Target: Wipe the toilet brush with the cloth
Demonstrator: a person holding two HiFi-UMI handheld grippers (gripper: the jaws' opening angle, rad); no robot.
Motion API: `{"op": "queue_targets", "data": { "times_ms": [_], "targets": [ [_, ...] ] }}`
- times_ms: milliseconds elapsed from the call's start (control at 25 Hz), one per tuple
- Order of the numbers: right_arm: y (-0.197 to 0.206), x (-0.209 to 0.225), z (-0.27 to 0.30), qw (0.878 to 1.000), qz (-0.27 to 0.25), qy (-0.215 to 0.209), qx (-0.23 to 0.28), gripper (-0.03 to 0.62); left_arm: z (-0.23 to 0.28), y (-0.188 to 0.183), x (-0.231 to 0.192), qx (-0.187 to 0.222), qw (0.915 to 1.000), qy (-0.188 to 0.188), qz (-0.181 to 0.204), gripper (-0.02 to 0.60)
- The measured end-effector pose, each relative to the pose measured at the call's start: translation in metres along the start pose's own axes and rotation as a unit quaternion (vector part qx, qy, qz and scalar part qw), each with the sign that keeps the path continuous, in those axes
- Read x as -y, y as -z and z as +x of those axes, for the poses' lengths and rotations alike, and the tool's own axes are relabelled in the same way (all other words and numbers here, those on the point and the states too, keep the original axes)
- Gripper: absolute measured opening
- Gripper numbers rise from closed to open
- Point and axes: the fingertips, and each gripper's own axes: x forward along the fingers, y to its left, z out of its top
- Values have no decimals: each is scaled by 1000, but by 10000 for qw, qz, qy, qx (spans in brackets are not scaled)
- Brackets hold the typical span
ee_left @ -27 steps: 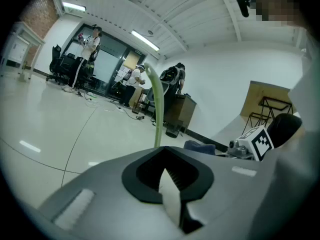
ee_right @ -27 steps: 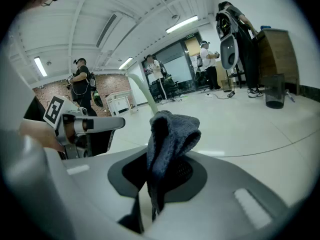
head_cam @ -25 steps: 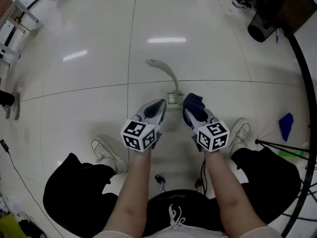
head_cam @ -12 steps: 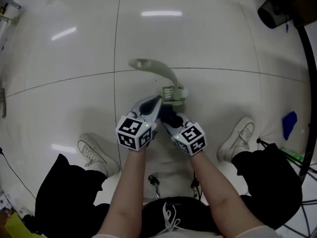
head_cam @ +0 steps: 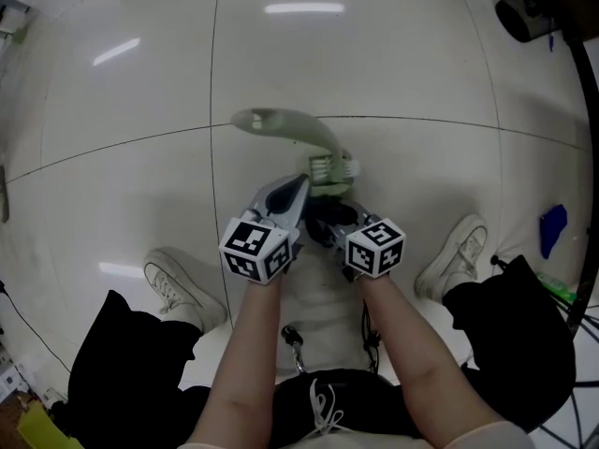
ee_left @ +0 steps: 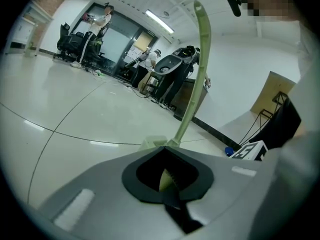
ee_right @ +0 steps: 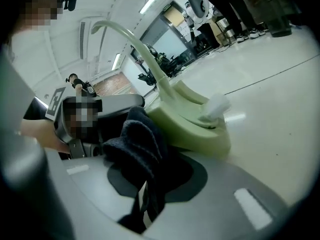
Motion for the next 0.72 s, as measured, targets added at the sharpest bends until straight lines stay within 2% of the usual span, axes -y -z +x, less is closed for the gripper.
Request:
{"op": "queue_targets", "data": {
  "times_ms": [400, 600, 720],
  "targets": [
    [3, 48, -36, 9981, 246, 562, -14, 69, 0, 1, 2, -21, 10000, -14, -44, 6],
    [0, 87, -59, 9933, 411, 1076, 19, 66, -2, 2, 0, 51, 9998, -84, -196, 6],
    [-17, 107, -73, 9900, 550, 1280, 232, 66, -1, 3, 0, -14, 9997, -253, -30, 6]
  ]
}}
